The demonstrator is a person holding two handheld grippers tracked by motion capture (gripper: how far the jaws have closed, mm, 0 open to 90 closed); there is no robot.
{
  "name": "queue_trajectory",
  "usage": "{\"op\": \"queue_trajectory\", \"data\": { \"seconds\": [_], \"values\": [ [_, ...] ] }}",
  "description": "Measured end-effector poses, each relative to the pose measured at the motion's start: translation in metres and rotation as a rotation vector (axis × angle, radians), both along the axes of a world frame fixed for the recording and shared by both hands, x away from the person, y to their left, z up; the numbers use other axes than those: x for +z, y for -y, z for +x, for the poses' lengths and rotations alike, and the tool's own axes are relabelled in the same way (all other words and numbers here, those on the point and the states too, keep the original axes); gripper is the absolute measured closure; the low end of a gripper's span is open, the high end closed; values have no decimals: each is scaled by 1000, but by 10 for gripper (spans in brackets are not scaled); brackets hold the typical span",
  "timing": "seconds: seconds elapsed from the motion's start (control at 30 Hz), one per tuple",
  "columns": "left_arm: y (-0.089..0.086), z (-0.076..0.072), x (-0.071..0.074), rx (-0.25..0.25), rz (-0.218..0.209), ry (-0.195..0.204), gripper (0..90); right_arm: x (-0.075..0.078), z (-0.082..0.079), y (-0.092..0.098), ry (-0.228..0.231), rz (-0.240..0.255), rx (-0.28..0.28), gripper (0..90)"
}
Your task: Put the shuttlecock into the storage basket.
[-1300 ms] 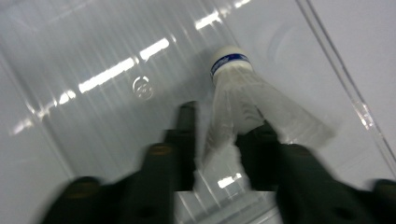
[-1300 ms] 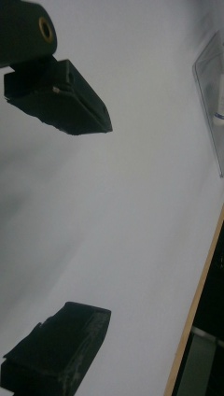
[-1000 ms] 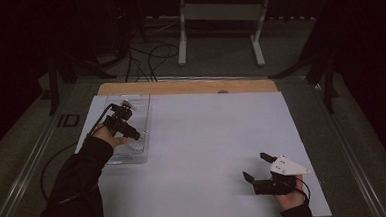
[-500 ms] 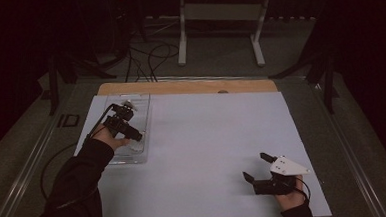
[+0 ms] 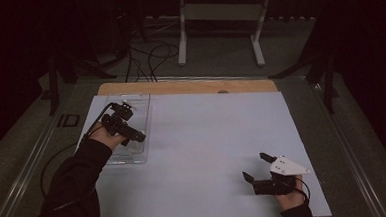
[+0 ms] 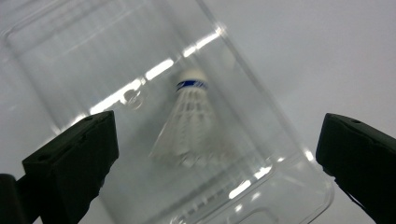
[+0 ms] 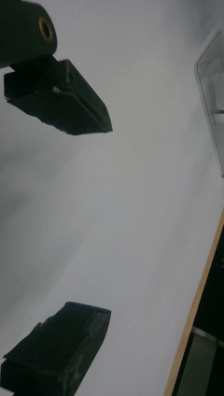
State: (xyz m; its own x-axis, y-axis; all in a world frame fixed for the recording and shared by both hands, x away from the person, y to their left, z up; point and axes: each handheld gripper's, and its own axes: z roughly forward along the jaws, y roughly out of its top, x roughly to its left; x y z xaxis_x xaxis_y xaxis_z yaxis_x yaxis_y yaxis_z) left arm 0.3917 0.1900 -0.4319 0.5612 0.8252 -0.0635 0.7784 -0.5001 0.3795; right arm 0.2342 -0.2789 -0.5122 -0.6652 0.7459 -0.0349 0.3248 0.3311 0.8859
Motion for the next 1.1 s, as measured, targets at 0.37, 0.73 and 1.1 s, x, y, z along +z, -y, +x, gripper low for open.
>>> {"op": "queue_trajectory", "data": {
  "seconds": [0.37, 0.73, 1.1],
  "values": [
    [6, -1, 7, -6, -43, 39, 0, 0, 0, 0, 0, 1, 1, 95],
    [29, -8, 12, -50, -45, 32, 1, 0, 0, -1, -1, 2, 4, 95],
    [62, -21, 24, -161, -78, 81, 0, 0, 1, -1, -1, -4, 11, 95]
  ]
}}
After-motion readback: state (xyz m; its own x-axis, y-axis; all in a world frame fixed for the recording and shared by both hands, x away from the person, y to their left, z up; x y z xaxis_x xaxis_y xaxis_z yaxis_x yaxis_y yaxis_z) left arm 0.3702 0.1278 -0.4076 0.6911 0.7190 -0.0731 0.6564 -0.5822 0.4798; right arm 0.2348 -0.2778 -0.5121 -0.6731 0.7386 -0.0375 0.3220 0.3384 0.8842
